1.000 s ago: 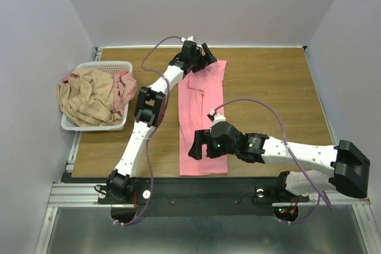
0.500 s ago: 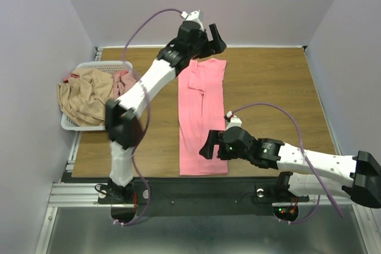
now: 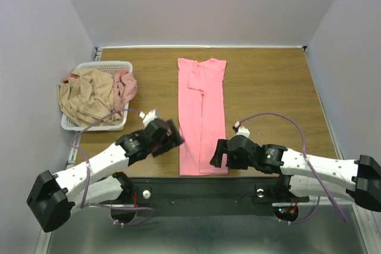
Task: Fold and stack the t-shirts
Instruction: Fold the tshirt
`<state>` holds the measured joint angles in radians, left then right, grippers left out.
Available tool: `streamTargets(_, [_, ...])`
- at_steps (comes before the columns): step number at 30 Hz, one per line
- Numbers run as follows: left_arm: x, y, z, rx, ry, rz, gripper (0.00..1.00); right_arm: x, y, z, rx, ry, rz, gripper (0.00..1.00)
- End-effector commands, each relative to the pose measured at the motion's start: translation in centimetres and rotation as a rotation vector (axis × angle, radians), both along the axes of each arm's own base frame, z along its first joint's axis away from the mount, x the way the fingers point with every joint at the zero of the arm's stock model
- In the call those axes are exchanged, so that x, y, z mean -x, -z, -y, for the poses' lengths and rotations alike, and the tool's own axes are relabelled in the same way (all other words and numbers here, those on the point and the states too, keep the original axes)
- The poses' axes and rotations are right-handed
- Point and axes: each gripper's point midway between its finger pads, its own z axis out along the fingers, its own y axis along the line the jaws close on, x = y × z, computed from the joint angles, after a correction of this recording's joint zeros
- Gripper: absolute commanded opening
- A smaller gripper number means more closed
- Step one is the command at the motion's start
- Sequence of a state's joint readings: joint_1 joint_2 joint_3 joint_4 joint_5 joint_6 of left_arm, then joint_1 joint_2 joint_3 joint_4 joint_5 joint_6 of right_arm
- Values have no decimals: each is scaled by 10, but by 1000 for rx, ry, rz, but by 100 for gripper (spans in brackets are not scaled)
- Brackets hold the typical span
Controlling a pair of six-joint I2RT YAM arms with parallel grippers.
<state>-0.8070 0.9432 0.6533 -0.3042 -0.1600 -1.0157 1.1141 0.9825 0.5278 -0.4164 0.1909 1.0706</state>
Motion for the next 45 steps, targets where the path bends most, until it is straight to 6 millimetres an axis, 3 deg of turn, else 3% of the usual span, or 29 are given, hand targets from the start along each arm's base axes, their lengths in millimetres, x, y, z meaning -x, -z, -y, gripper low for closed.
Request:
streamTargets(1, [50, 39, -11, 84, -26, -200, 97, 3, 13, 11, 27, 60, -34, 100])
streamTargets(5, [80, 53, -7, 126, 38, -253, 98, 4, 22, 18, 19, 130, -65, 100])
streamTargets(8, [87, 65, -7, 93, 56, -285, 97, 3, 20, 19, 7, 146, -60, 100])
streamTargets(12, [100, 77, 3, 63, 136, -346, 86, 4, 21, 20, -7, 156, -70, 100])
streamTargets(20, [117, 100, 3, -22, 166, -430, 82, 7, 29, 25, 3, 175, -88, 99])
streamTargets(25, [125, 117, 4, -67, 187, -484, 65, 6, 28, 22, 13, 166, -89, 96])
streamTargets(27, [126, 122, 3, -81, 179, -493, 51, 6, 31, 24, 24, 169, -89, 94])
streamTargets(32, [126, 122, 6, -68, 180, -490, 31, 9, 37, 25, 36, 175, -111, 91])
streamTargets(40, [124, 126, 6, -76, 173, -489, 1, 13, 40, 22, 36, 158, -135, 70])
streamTargets(44, [119, 126, 12, -69, 185, -469, 0, 17, 45, 20, 44, 144, -162, 59])
streamTargets(45, [117, 125, 15, -61, 188, -461, 0, 19, 47, 20, 52, 140, -172, 53])
